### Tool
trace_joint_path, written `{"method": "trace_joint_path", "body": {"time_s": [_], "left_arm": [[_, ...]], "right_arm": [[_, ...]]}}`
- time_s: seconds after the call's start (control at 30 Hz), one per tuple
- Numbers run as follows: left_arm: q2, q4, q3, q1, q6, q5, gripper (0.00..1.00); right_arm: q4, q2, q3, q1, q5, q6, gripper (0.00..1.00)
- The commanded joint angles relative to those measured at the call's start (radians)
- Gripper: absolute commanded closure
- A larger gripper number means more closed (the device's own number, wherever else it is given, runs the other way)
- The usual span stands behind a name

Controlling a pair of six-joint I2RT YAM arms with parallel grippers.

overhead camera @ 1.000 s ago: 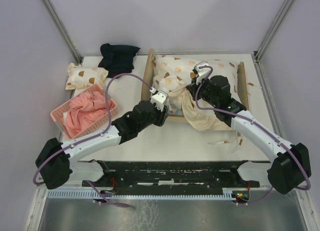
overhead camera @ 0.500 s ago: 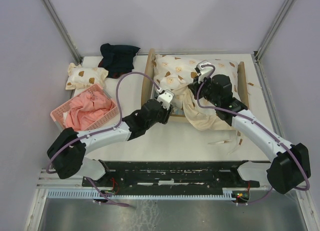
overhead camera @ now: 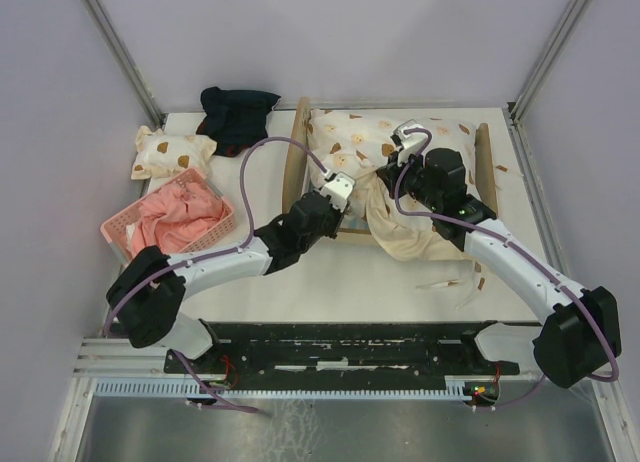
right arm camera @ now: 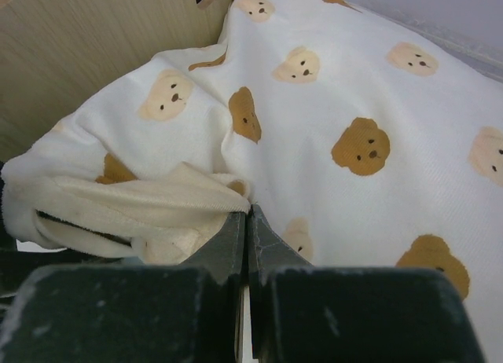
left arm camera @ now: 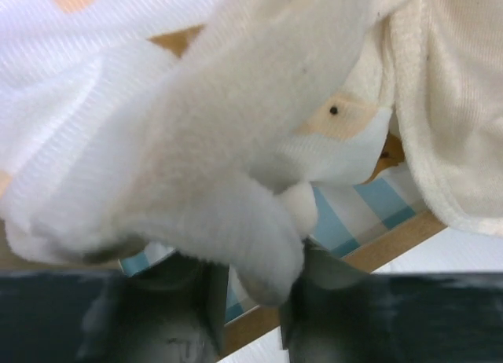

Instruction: Set up the pet bed

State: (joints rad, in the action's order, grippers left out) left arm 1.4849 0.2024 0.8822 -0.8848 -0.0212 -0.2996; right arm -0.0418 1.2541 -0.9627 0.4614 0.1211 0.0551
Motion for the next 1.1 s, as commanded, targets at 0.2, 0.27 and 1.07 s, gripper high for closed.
{"method": "trace_joint_path", "body": {"time_s": [0.2, 0.27, 1.07], "left_arm": [[-0.156, -0.084, 0.047, 0.002, 0.03, 0.038, 0.97], [-0.226, -0.146, 0.048, 0.002, 0.034, 0.018, 0.97], [-0.274, -0.437, 0.292, -0.031, 0.364, -0.326, 0.93]], "right_arm": [[-0.041, -0.023, -0.014, -0.011, -0.003, -0.015, 0.98], [-0.046, -0.02, -0.005, -0.01, -0.001, -0.013, 0.98], [-0.057, -0.057, 0.038, -0.012, 0.034, -0.006, 0.98]]}}
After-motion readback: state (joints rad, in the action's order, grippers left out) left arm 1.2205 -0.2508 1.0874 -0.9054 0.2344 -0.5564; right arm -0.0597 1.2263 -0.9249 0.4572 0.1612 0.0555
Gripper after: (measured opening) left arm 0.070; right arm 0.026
